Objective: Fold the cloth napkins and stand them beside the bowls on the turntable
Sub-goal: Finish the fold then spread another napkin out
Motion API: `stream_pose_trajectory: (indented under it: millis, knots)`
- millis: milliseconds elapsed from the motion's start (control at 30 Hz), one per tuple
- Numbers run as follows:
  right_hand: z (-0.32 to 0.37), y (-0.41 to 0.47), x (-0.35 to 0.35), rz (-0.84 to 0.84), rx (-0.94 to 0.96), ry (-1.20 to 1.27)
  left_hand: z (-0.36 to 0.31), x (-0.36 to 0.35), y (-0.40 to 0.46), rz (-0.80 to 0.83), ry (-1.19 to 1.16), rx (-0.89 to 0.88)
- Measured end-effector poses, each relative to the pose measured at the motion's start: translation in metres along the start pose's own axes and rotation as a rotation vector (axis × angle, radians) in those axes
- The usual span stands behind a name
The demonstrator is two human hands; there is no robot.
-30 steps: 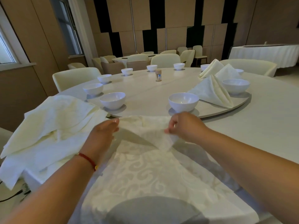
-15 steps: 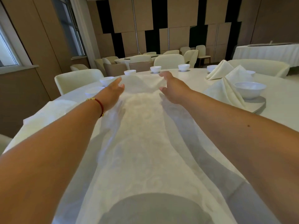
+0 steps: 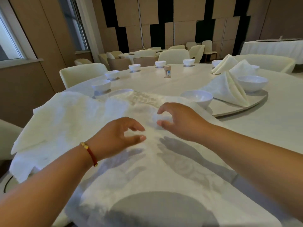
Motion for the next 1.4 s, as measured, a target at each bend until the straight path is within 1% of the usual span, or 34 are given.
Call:
stream_pose_trajectory:
  millis: [67, 200, 233, 267, 333, 400, 467, 567, 633, 700, 800, 900, 1033, 1100, 1233, 1400]
  knots:
    - [0.006, -0.021, -0.007, 0.076, 0.023, 0.038, -0.011, -0.006, -0.021, 0.073, -0.036, -0.022]
    - [0.012, -0.058, -0.015, 0.203, -0.009, 0.081, -0.028, -0.026, -0.060, 0.305, -0.027, -0.135]
    - [0.013, -0.065, -0.016, 0.225, -0.017, 0.083, -0.031, -0.032, -0.067, 0.344, -0.010, -0.168]
    - [0.014, -0.071, -0.016, 0.243, -0.023, 0.083, -0.034, -0.038, -0.073, 0.351, 0.020, -0.205]
    - [0.015, -0.082, -0.018, 0.267, -0.034, 0.086, -0.039, -0.045, -0.079, 0.281, 0.078, -0.278]
    - [0.014, -0.090, -0.020, 0.279, -0.051, 0.101, -0.040, -0.048, -0.083, 0.217, 0.034, -0.301]
    - [0.015, -0.098, -0.021, 0.283, -0.063, 0.128, -0.039, -0.049, -0.085, 0.195, -0.064, -0.288]
    - [0.018, -0.108, -0.022, 0.275, -0.067, 0.163, -0.038, -0.051, -0.089, 0.157, -0.144, -0.270]
    - [0.020, -0.114, -0.021, 0.263, -0.066, 0.194, -0.039, -0.053, -0.092, 0.143, -0.165, -0.256]
    - [0.023, -0.118, -0.020, 0.260, -0.048, 0.203, -0.039, -0.055, -0.093, 0.126, -0.136, -0.253]
    - [0.028, -0.124, -0.020, 0.262, -0.007, 0.207, -0.042, -0.058, -0.092, 0.119, -0.036, -0.240]
    - [0.035, -0.127, -0.017, 0.222, 0.053, 0.226, -0.046, -0.058, -0.087, 0.151, 0.039, -0.234]
    - [0.045, -0.130, -0.014, 0.145, 0.213, 0.203, -0.048, -0.055, -0.071, 0.112, 0.001, -0.148]
    - [0.049, -0.132, -0.014, 0.135, 0.282, 0.191, -0.048, -0.055, -0.061, 0.077, -0.024, -0.101]
    - [0.049, -0.134, -0.019, 0.209, 0.350, 0.156, -0.045, -0.060, -0.045, 0.056, -0.039, -0.047]
    - [0.040, -0.136, -0.028, 0.400, 0.315, 0.144, -0.043, -0.064, -0.033, 0.060, -0.024, -0.022]
Point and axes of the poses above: each hand's wrist, its own y-axis towards the middle knuckle, its own x-axis out of the back of the hand, z = x × y, the point moved 3 cm from there along y, towards the middle knuckle, and after that the axes turned 13 degrees about y, right-handed, at the moved point
